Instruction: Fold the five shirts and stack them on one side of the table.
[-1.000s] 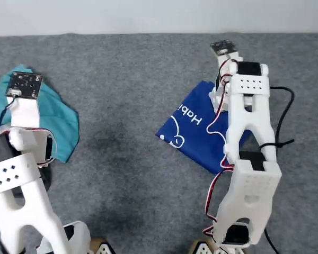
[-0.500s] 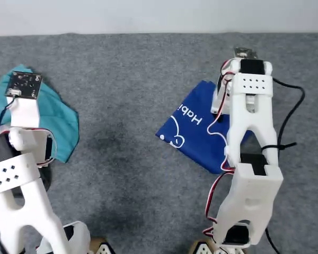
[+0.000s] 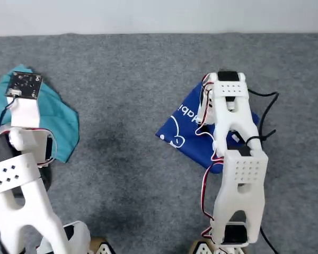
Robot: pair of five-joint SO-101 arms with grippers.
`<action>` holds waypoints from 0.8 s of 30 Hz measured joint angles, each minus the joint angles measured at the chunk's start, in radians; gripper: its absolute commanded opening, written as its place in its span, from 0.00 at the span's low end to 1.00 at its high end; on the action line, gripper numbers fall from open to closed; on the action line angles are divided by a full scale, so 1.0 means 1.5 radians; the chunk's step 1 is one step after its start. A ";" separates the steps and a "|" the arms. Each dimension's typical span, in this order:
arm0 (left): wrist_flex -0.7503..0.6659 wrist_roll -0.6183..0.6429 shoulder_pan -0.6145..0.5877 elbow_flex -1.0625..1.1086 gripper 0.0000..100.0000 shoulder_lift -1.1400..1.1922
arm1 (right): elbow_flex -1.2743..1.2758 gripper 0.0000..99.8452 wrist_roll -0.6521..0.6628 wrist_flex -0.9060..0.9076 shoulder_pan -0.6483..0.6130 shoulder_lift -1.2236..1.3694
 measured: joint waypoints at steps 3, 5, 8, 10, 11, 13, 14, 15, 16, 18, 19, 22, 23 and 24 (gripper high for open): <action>0.000 0.000 0.000 0.000 0.00 0.000 | -0.011 0.42 -0.002 -0.012 -0.001 0.026; 0.000 0.000 0.000 0.000 0.00 0.000 | -0.018 0.40 -0.002 -0.013 -0.002 0.036; 0.000 0.000 0.000 0.000 0.00 0.000 | -0.028 0.31 -0.002 -0.013 -0.002 0.050; 0.000 0.000 0.000 0.000 0.00 0.000 | -0.031 0.21 -0.002 -0.010 -0.003 0.050; 0.000 0.000 0.000 0.000 0.00 0.000 | -0.032 0.17 -0.002 -0.009 -0.004 0.051; 0.000 0.000 0.000 0.000 0.00 0.000 | -0.034 0.12 0.000 -0.009 -0.004 0.052; 0.000 0.000 0.000 0.000 0.00 0.000 | -0.034 0.12 0.010 -0.009 -0.004 0.052; 0.000 0.000 0.000 0.000 0.00 0.000 | -0.034 0.12 0.019 -0.009 -0.003 0.052; 0.000 0.000 0.000 0.000 0.00 0.000 | -0.035 0.12 0.027 -0.009 -0.003 0.052; 0.000 0.000 0.000 0.000 0.00 0.000 | -0.036 0.10 0.034 -0.004 0.000 0.052; 0.000 0.000 0.000 0.000 0.00 0.000 | -0.037 0.06 0.038 0.001 0.001 0.052; 0.000 0.000 0.000 0.000 0.00 0.000 | -0.056 0.02 0.066 0.024 0.008 0.054; 0.000 0.000 0.000 0.000 0.00 0.000 | -0.068 0.01 0.084 0.033 0.014 0.060; 0.000 0.000 0.000 0.000 0.00 0.000 | -0.080 0.01 0.102 0.044 0.020 0.065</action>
